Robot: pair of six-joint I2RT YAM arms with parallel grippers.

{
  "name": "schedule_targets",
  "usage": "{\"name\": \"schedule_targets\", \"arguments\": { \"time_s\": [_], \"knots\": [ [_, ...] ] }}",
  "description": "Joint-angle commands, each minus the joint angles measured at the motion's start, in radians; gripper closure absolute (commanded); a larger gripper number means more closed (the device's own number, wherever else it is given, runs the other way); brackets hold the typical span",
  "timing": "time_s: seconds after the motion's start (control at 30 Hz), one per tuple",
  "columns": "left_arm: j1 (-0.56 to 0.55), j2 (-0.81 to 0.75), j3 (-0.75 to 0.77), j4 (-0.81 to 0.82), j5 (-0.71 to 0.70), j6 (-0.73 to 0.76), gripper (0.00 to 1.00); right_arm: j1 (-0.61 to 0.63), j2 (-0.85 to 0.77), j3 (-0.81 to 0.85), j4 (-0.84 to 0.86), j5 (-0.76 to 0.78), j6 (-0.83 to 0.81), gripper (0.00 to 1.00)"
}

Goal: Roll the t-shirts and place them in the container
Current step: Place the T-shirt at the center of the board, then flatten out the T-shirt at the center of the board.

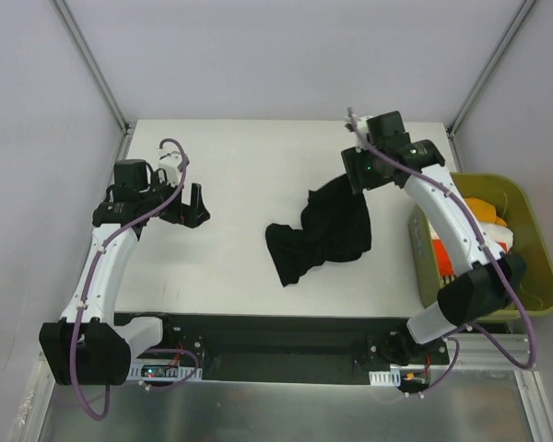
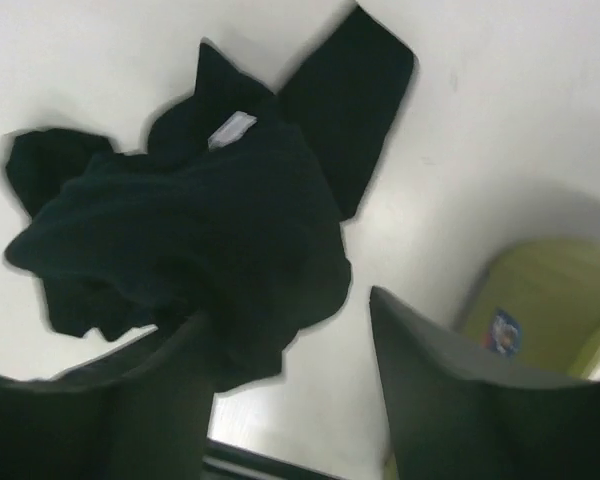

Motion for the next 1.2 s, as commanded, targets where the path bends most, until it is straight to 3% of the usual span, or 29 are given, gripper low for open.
{"name": "schedule_targets", "arguments": {
  "time_s": [0.0,0.13,0.23,0.27,0.33,0.57,0.8,0.9,0.93,1.03,1.1,1.17],
  "knots": [
    [-0.003,0.018,-0.018,-0.013,0.042,-0.025,0.03,-0.208,0.066,0.017,-0.081,-0.134,0.087,0.29],
    [-0.004,0.059,-0.020,-0.016,0.053,-0.025,0.03,-0.159,0.106,0.140,-0.101,-0.191,-0.140,0.16],
    [-0.004,0.082,-0.018,-0.014,0.051,-0.058,0.01,-0.059,0.080,0.099,-0.112,-0.231,-0.380,0.18],
    [-0.004,0.084,-0.021,-0.014,0.056,-0.061,0.01,-0.036,0.070,0.082,-0.132,-0.301,-0.439,0.23],
    [-0.004,0.082,-0.032,-0.016,0.056,-0.063,0.02,0.040,0.040,-0.016,-0.126,-0.286,-0.530,0.25],
    [-0.004,0.076,-0.047,-0.016,0.070,-0.071,0.02,0.111,0.098,-0.196,-0.095,-0.228,-0.616,0.27],
    [-0.003,0.108,-0.032,-0.016,0.081,-0.069,0.02,0.124,0.247,-0.205,0.001,-0.096,-0.665,0.30],
    [-0.005,0.148,-0.026,-0.016,0.093,-0.077,0.03,0.124,0.306,-0.141,0.009,-0.056,-0.653,0.44],
    [-0.004,0.160,-0.023,-0.014,0.097,-0.086,0.03,0.122,0.316,-0.123,0.009,-0.045,-0.649,0.63],
    [-0.013,0.214,-0.009,-0.008,0.105,-0.103,0.05,0.122,0.314,-0.038,-0.028,-0.042,-0.636,0.91],
    [-0.022,0.257,0.000,0.012,0.097,-0.123,0.06,0.122,0.296,0.055,-0.070,-0.057,-0.606,0.99],
    [-0.049,0.300,0.003,0.050,0.088,-0.161,0.07,0.119,0.244,0.127,-0.112,-0.113,-0.549,0.99]
  ]
}}
